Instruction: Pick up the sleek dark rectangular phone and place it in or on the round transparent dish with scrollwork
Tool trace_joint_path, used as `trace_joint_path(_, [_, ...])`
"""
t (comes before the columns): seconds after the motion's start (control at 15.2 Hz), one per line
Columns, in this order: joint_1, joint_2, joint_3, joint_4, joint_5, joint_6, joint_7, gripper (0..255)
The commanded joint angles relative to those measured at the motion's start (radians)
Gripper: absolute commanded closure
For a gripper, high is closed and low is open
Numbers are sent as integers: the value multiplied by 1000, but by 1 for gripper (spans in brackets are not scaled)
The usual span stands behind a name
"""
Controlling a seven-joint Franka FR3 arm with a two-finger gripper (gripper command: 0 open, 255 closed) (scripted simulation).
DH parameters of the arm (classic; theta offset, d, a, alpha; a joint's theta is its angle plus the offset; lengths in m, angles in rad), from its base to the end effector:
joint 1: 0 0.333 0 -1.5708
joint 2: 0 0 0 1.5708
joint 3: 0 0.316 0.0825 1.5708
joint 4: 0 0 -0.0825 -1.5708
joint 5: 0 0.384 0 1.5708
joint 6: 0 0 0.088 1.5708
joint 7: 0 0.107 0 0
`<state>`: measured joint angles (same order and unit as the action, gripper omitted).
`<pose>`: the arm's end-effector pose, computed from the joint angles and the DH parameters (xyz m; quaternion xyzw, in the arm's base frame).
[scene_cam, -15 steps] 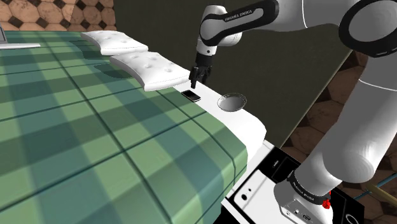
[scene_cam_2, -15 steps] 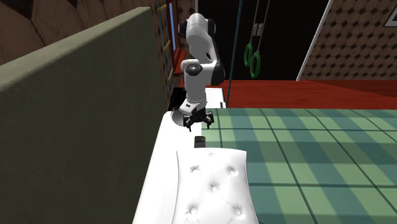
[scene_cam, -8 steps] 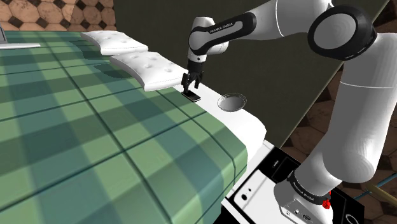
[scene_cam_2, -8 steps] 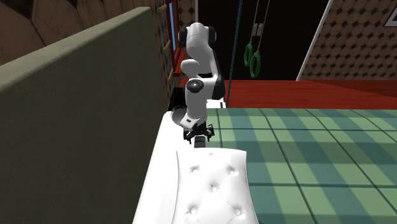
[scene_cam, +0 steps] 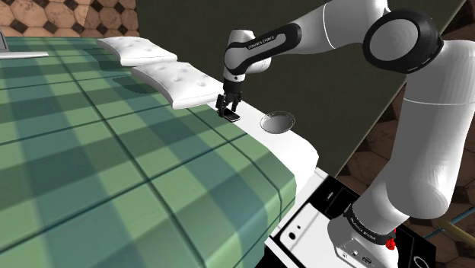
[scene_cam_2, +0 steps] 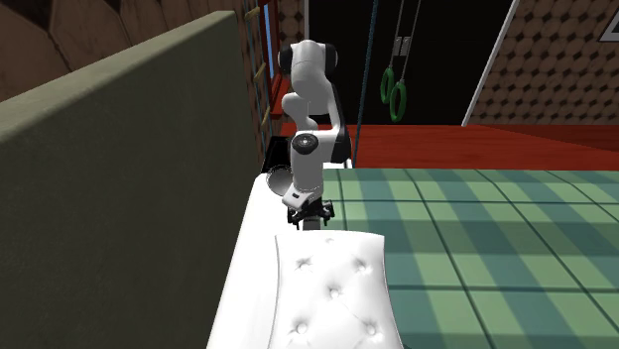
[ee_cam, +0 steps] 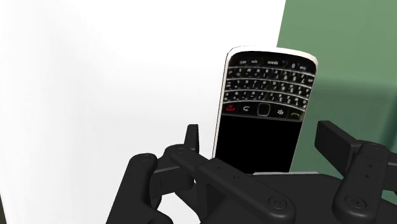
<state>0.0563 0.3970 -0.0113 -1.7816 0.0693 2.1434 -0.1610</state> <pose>0.6440 0.0325 0.3310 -0.9960 -0.0840 0.0160 0.0276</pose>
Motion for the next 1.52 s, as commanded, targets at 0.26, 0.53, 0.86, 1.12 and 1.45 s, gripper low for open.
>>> trace_joint_path(0.26, [0, 1, 0, 0, 0, 1, 0, 255])
trace_joint_path(0.53, [0, 1, 0, 0, 0, 1, 0, 255])
trace_joint_path(0.86, [0, 1, 0, 0, 0, 1, 0, 255])
trace_joint_path(1.12, [0, -24, -1, 20, -2, -44, 3, 255])
trace_joint_path(1.45, [0, -51, -1, 51, -4, -101, 6, 255])
